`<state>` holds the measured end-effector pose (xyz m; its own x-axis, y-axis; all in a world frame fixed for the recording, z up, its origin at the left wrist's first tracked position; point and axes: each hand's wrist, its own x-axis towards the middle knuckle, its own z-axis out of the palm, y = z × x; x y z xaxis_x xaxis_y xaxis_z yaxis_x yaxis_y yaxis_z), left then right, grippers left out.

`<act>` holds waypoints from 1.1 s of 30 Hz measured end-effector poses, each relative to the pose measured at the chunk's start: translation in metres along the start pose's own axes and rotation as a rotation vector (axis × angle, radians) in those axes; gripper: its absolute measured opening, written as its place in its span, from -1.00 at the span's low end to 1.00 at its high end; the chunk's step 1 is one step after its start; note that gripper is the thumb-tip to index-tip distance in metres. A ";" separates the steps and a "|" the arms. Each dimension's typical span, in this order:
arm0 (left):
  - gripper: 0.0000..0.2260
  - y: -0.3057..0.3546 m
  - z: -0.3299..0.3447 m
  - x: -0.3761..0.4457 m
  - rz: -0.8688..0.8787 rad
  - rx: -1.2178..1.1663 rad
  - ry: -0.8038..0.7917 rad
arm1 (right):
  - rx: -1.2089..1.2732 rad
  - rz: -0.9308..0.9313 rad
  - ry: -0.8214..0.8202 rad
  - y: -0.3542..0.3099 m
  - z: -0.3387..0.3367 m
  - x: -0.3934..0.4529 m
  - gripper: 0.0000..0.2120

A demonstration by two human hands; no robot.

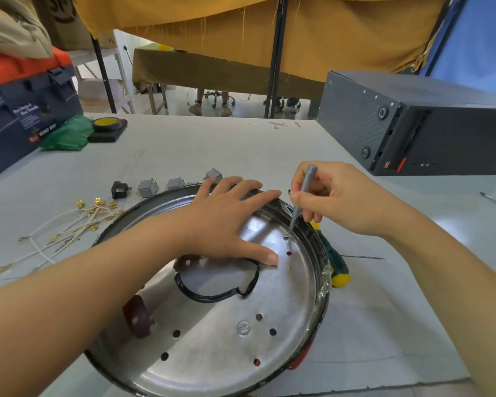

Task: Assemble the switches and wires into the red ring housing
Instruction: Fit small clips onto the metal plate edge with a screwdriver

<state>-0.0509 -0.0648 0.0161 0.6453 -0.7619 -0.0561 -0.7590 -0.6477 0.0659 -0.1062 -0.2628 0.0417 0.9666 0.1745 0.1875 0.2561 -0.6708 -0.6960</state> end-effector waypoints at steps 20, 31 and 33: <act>-0.06 -0.001 0.000 0.001 0.009 0.008 0.011 | 0.002 0.068 -0.007 -0.002 0.001 0.002 -0.88; -0.07 -0.001 0.001 0.001 0.013 0.006 0.012 | -0.095 0.025 0.034 -0.004 0.002 0.001 -0.89; -0.07 -0.001 0.000 0.000 0.014 0.007 0.015 | -0.094 0.020 0.035 -0.006 0.002 0.000 -0.87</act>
<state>-0.0499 -0.0645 0.0155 0.6357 -0.7709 -0.0399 -0.7686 -0.6369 0.0597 -0.1078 -0.2579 0.0446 0.9703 0.1362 0.2000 0.2339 -0.7389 -0.6319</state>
